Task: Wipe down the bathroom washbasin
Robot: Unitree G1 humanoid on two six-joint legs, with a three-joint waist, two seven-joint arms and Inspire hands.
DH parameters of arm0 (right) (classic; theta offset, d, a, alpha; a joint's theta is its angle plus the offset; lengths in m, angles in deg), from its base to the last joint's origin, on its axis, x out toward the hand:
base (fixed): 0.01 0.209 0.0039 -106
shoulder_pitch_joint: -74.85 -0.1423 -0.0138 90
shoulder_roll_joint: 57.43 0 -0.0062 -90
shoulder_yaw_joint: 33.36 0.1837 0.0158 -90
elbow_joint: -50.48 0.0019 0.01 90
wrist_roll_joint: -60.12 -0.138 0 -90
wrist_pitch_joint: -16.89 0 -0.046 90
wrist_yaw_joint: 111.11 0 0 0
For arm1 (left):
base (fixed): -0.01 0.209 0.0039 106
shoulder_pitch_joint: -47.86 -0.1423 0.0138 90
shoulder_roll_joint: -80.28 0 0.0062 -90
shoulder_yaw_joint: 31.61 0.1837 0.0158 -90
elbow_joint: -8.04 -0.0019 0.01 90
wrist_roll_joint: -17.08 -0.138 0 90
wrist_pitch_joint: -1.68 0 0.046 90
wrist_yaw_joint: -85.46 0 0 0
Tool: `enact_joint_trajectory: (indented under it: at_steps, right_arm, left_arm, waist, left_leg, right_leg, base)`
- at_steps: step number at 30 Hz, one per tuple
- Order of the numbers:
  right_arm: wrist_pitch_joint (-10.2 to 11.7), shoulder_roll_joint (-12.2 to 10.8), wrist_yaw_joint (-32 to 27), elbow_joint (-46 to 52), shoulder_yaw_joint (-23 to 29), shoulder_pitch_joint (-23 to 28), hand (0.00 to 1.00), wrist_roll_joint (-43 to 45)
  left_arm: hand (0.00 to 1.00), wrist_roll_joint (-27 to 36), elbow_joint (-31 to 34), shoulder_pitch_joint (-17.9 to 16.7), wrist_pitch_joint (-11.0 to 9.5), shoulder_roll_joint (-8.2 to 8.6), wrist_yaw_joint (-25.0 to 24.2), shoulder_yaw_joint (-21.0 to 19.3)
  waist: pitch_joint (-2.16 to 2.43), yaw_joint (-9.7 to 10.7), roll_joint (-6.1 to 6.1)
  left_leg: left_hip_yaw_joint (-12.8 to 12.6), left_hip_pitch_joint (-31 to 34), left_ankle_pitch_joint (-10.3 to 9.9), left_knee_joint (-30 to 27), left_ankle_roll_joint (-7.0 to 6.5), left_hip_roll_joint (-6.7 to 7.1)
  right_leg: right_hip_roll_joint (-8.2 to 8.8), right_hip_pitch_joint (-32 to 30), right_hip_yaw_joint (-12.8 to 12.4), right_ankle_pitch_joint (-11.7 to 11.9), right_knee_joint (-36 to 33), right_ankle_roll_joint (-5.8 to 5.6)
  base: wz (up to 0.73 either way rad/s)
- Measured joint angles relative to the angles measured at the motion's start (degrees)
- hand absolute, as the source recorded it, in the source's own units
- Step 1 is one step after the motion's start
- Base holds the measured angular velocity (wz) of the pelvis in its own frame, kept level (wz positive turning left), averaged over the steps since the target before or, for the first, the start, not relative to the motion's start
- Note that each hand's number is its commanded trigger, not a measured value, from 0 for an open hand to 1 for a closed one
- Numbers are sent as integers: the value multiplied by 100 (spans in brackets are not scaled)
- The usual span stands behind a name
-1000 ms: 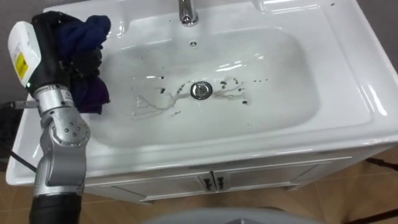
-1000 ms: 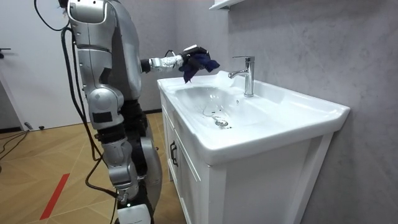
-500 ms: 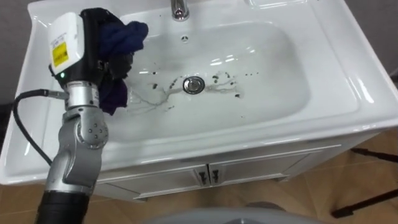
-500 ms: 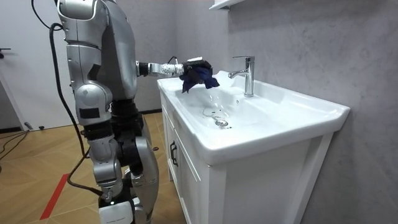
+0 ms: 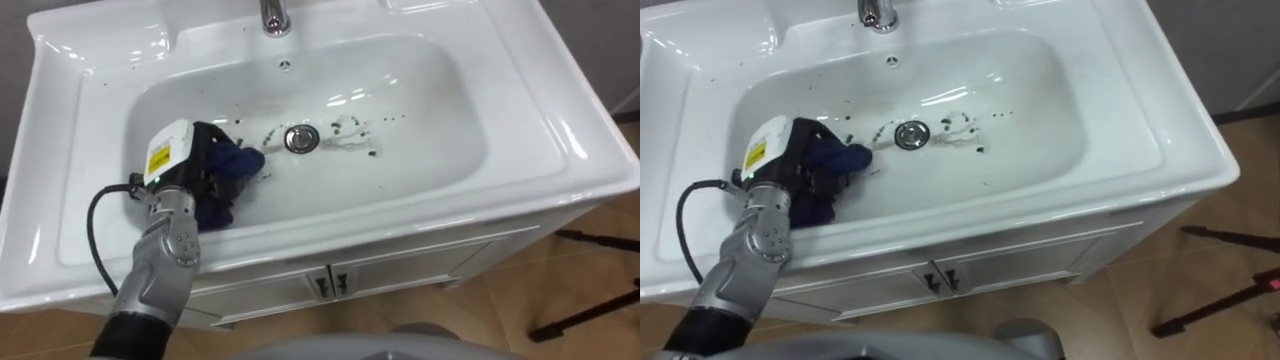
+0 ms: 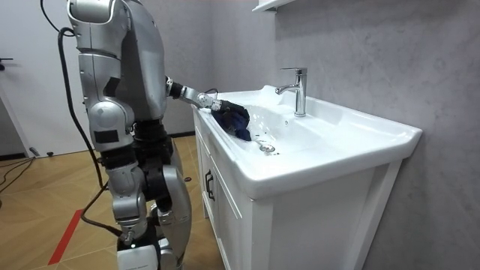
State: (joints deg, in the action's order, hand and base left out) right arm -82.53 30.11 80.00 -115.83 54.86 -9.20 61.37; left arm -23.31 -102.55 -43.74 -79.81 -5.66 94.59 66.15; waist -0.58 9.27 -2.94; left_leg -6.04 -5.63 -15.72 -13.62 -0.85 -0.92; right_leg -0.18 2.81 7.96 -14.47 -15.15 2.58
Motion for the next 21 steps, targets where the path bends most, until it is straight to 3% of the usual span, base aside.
enact_joint_trajectory:
  at_steps: [4,10,17,21]
  right_arm:
    - [-159,-7,-5,83,96,-10,0,113]
    - [-320,-7,-61,150,205,-31,0,127]
    - [-383,3,-311,280,198,-96,0,105]
    - [-441,-2,-523,344,177,-104,0,78]
  left_arm:
    - [100,-126,-499,175,84,9,-177,1]
    - [100,-203,-1092,580,76,33,-233,3]
    - [100,-180,-1750,957,60,99,-180,-110]
    - [100,327,-2333,1281,58,127,-50,-128]
  waist:
    - [43,-3,0]
    - [48,-7,-1]
    - [66,-74,-29]
    - [81,-79,-50]
  left_leg:
    - [-21,-13,0,-5,0,-2]
    - [-50,-14,2,1,1,37]
    - [-291,13,2,-7,1,17]
    - [-377,23,16,7,15,27]
  right_leg:
    - [-12,-5,-53,-1,-35,1]
    - [-17,-86,-111,-17,-63,20]
    - [-36,-307,-307,-43,-290,33]
    - [-21,-463,-345,-65,-470,48]
  base:
    - [-9]
    - [-4]
    - [-15]
    - [-11]
